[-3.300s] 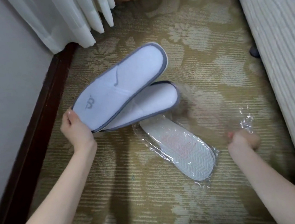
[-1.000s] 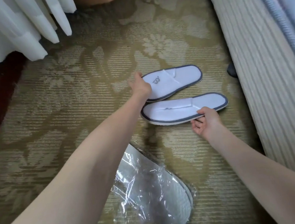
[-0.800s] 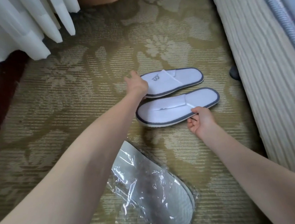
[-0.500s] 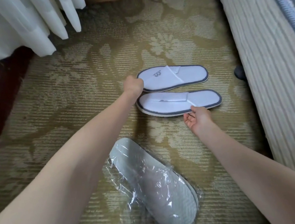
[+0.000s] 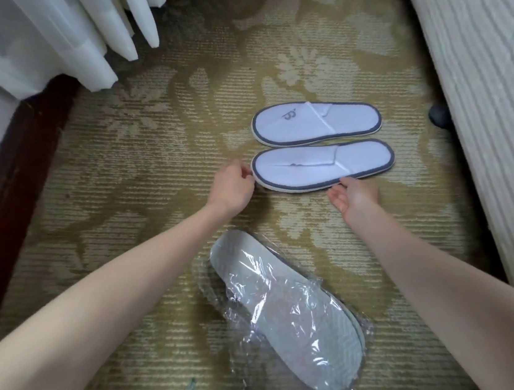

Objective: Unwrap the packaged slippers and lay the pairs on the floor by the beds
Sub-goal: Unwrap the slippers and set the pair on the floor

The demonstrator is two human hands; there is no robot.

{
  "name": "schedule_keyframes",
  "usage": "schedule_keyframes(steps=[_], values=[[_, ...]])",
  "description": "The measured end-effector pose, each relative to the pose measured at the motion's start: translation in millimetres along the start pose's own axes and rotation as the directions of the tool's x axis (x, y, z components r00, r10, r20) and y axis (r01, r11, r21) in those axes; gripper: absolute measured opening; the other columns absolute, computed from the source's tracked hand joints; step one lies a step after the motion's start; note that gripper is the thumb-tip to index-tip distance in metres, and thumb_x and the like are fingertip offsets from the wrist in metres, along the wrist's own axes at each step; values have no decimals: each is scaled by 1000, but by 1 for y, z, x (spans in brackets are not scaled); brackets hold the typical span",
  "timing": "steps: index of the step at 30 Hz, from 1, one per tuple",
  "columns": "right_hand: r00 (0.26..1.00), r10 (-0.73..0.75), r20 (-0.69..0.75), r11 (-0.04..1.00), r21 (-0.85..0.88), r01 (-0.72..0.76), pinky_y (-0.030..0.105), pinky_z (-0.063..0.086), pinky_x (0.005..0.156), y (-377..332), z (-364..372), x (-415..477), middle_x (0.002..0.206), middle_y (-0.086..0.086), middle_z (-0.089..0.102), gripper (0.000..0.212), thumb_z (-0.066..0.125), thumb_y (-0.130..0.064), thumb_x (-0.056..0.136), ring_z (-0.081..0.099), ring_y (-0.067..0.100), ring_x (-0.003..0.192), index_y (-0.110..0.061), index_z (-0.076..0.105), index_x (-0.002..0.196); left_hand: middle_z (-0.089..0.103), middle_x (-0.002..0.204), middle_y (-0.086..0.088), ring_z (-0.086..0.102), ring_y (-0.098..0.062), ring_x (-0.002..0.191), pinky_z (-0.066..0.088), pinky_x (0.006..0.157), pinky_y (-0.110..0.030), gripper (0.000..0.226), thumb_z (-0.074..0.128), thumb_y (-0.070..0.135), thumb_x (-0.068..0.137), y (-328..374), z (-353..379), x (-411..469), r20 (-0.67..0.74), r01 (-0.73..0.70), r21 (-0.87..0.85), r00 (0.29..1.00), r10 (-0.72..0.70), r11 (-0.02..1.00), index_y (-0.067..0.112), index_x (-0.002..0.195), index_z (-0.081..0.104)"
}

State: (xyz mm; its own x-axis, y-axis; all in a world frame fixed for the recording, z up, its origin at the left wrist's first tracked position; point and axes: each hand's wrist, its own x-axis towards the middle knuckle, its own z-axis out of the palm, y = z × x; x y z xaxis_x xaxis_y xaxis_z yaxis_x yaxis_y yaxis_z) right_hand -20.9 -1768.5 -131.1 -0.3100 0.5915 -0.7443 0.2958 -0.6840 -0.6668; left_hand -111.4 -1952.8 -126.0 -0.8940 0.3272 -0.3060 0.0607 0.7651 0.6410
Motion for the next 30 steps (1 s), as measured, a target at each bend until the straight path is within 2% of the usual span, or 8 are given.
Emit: schedule_keyframes(steps=[2,6,10,14,18,22,26,30], values=[[1000,-8,26,1000,-26,9,29,53,75,2,-1,0,84,15,58,27,49,-4,96,56,20,66,7,52,121,58,119,-17,52,-31,111,40,94,-34,25,46,9,90,-3,3,-10,11,-11,-6,1000,11,1000,5,112,58],[997,3,71,998,-58,1,30,51,81,5,-9,-1,109,23,59,24,47,-7,96,62,29,82,3,52,117,54,120,-13,50,-27,111,37,98,-34,26,49,10,90,-8,5,-28,45,-67,9,997,66,998,7,114,57],[994,-24,109,995,-90,34,30,52,79,2,-20,-6,112,20,59,16,50,-9,94,62,29,96,0,53,107,52,122,-10,50,-25,111,38,100,-36,27,50,11,90,-14,0,-45,65,-96,2,993,96,995,8,116,56],[982,-110,154,944,-293,151,33,53,86,4,-30,-28,104,14,61,10,48,-8,94,62,28,99,-6,57,97,52,126,-7,50,-22,114,39,103,-36,30,50,11,90,-21,-6,-66,64,-86,-37,994,89,996,10,120,56],[894,-201,400,738,-539,407,34,51,88,23,-43,-74,98,3,65,10,57,-11,90,61,20,94,-20,60,94,48,131,-1,44,-21,124,34,109,-47,33,51,20,92,-36,-8,-105,20,-23,-125,999,26,992,19,125,53],[742,-84,665,484,-624,613,26,45,92,51,-60,-116,109,-9,59,32,64,-21,87,56,7,101,-20,55,118,37,136,10,31,-10,127,17,110,-44,42,54,42,90,-53,5,-161,-2,-28,-130,1000,28,991,34,129,44],[692,-29,721,364,-637,679,25,41,94,83,-80,-137,120,-6,52,57,73,-19,82,50,11,112,-20,46,132,25,141,18,18,2,124,12,101,-38,71,59,59,78,-63,22,-203,54,-115,-13,992,116,993,38,139,30],[732,-110,672,295,-681,670,44,53,86,105,-96,-146,97,-10,56,49,67,-7,82,60,17,92,-23,51,126,33,128,17,19,4,116,18,94,-31,74,68,48,76,-69,38,-224,21,-91,37,996,90,995,30,138,31]])
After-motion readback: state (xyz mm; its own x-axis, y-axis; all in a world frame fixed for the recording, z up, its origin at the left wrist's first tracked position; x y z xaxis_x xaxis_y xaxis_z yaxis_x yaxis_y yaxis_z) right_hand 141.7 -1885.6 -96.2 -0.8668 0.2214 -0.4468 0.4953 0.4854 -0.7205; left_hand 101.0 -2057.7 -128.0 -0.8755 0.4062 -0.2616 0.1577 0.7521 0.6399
